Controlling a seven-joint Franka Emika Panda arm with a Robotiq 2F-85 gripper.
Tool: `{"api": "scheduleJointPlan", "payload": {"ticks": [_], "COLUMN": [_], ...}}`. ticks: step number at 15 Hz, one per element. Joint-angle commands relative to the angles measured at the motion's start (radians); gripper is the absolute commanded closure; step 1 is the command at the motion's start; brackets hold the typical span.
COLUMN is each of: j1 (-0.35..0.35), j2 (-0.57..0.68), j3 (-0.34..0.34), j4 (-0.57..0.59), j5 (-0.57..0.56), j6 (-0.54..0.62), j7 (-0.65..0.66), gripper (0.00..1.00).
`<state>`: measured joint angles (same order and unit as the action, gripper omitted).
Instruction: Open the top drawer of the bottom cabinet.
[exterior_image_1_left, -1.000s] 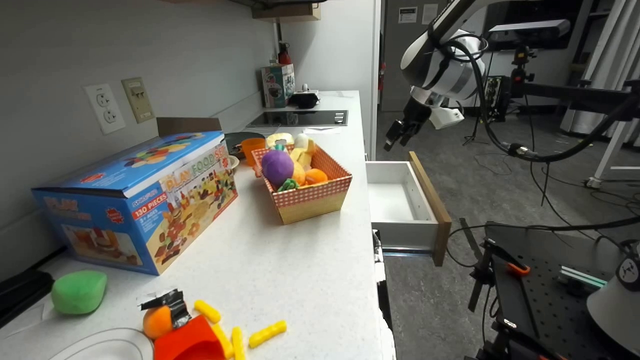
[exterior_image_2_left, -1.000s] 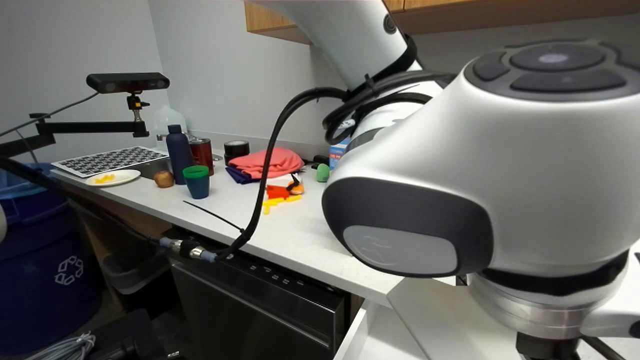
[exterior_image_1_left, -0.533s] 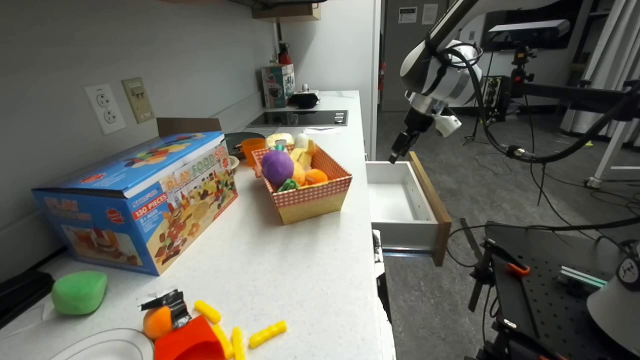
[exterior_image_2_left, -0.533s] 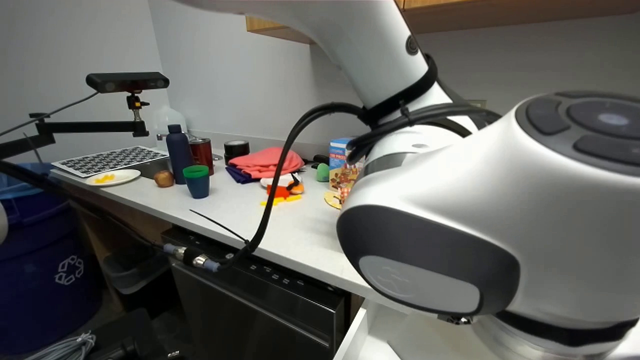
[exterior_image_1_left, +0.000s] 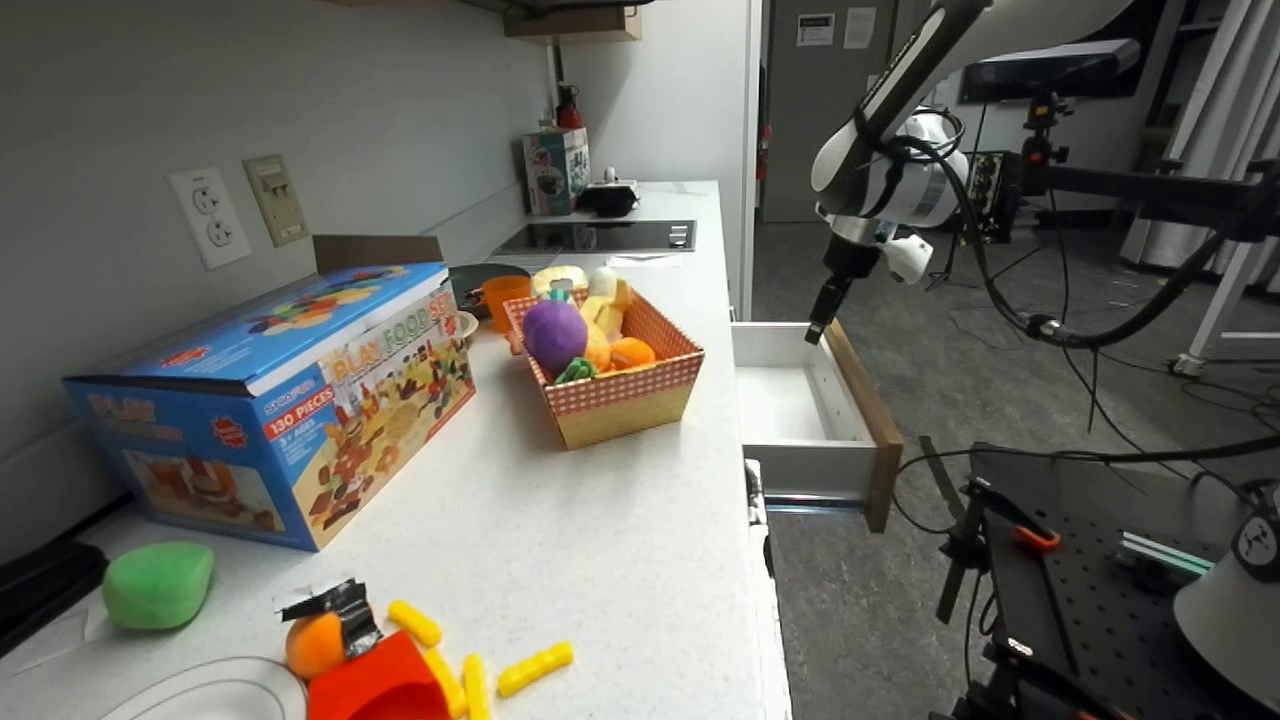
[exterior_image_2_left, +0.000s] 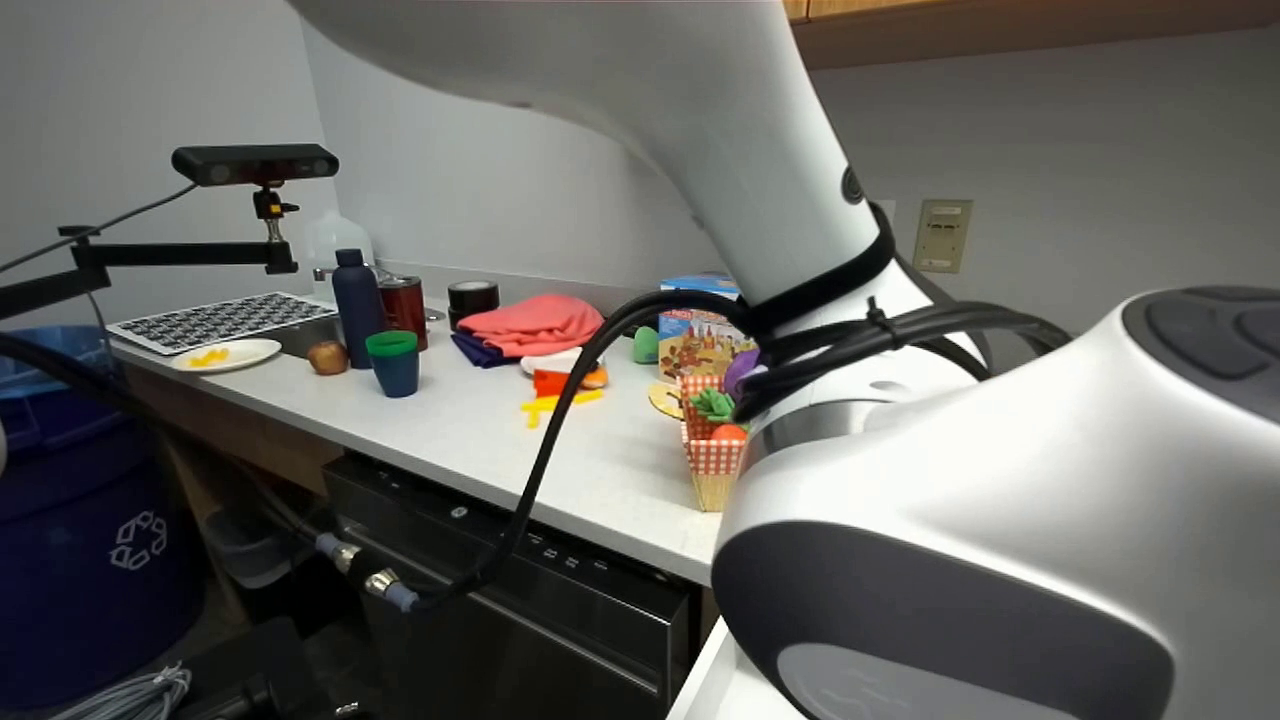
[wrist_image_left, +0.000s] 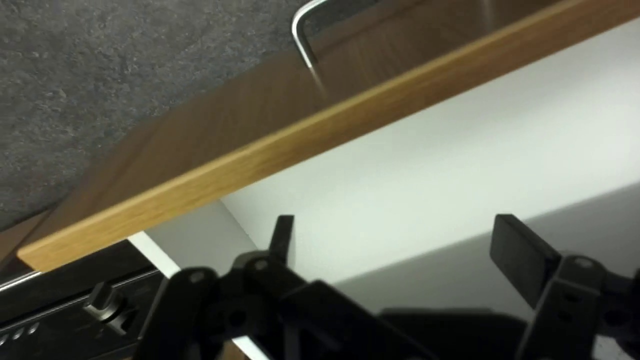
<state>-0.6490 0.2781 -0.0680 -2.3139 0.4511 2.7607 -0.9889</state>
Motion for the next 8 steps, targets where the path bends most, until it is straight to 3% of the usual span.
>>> {"api": "scheduleJointPlan", "payload": {"ticks": [1,5,6,8], "j1": [0.029,0.042,0.018,0.024], "j2": [0.021,0.024,0.014,0.015], "j3": [-0.055,-0.081,-0.053,-0.061], "j4": [0.028,0.028,0.009,0.009], "j5": [-0.089,-0.145,-0.104,-0.119], "j6": [-0.022,-0.039,-0.008,-0.015], "j7": [0.033,0.088,0.036,0.061], "gripper": [0.0,0.0,0.0,0.0]}}
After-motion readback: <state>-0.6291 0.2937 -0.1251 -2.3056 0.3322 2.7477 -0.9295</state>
